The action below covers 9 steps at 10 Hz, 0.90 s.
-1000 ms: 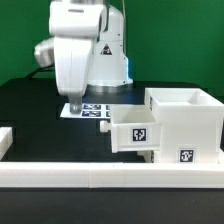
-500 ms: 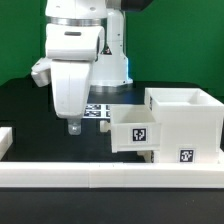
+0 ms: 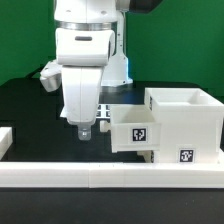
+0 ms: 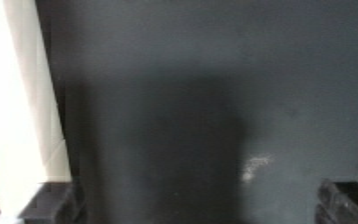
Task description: Assemble drawer
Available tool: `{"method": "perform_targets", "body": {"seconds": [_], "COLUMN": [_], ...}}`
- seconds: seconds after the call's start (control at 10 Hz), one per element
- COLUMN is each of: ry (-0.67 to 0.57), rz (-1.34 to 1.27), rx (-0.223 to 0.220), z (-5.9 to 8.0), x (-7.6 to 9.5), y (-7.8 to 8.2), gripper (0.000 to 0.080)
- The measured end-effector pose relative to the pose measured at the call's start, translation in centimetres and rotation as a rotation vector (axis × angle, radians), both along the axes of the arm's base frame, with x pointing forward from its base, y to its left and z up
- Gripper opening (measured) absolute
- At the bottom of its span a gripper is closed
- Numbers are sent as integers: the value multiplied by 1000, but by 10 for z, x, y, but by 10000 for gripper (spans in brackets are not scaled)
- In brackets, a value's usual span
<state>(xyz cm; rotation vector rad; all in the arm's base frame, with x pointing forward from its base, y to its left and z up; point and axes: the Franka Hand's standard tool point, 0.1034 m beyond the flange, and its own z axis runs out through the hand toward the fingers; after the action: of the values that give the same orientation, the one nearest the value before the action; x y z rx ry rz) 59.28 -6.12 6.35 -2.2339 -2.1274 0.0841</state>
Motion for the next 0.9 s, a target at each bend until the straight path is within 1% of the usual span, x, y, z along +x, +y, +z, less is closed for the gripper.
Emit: {"method": "perform_targets", "body": {"seconds": [0.2, 0.3, 0.4, 0.5, 0.9], "ry": [0, 2, -2, -11, -11], "rz": [0, 3, 12, 19, 27], "rx": [0, 2, 6, 9, 25], "z": [0, 0, 1, 5, 5], "x": [0, 2, 8, 13, 12], "y": [0, 5, 12, 20, 45], "gripper": [649, 649, 649, 649, 649]}}
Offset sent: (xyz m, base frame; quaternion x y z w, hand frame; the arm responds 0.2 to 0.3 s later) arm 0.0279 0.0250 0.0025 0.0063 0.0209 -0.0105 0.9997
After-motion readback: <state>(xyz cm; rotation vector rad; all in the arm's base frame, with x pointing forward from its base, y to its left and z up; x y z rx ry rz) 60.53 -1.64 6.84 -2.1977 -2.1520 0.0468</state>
